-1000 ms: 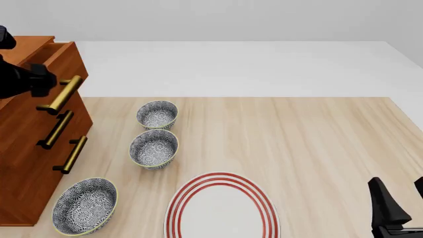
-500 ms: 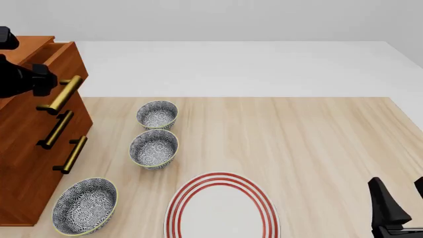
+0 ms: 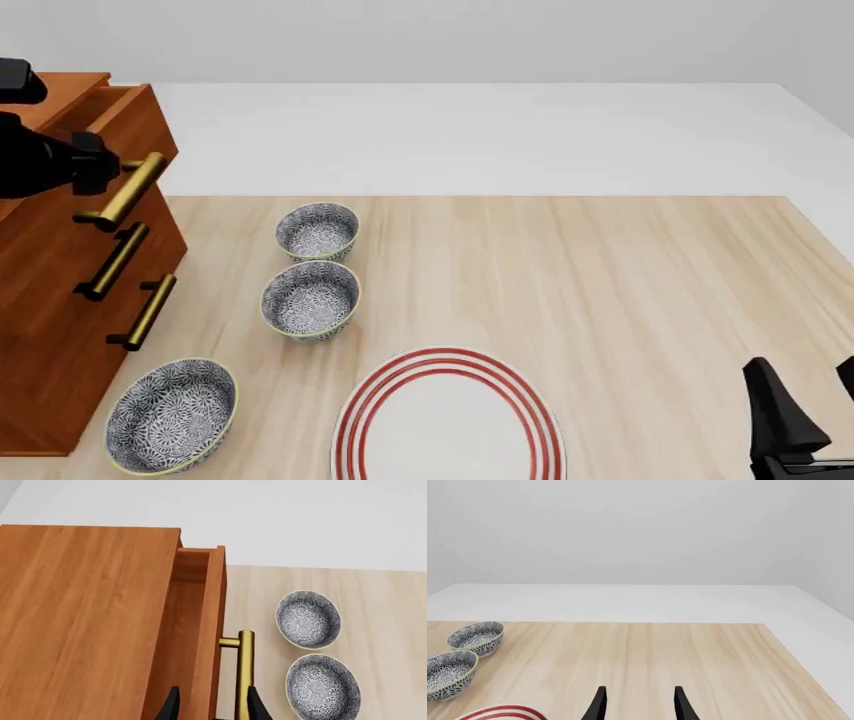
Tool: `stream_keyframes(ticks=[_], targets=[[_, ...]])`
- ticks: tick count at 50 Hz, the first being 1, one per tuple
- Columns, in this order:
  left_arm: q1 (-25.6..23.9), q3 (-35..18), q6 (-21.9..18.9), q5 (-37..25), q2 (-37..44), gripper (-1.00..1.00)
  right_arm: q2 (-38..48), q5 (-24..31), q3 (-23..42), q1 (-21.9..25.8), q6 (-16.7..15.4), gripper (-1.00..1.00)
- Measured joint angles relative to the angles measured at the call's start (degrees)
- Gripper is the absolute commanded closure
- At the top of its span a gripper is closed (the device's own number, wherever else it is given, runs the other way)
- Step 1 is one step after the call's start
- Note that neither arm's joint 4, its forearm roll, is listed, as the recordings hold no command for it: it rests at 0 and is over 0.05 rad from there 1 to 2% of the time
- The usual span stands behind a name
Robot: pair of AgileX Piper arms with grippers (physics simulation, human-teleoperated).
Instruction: Open the top drawer of the cabinet.
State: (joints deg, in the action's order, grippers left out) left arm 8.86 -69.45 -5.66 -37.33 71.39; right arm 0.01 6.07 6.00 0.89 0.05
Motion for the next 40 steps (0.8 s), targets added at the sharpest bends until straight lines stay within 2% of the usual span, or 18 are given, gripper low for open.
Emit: stream_keyframes(ticks=[25,40], targets=[[0.43,0.20,-0.15,1.59,3.00,-1.00,0.00,0.00,0.00,0.00,0.00,-1.00],[-1.69,0.50,1.28,2.03,3.36,-1.00,0.00,0.00,0.00,0.00,0.00,-1.00]])
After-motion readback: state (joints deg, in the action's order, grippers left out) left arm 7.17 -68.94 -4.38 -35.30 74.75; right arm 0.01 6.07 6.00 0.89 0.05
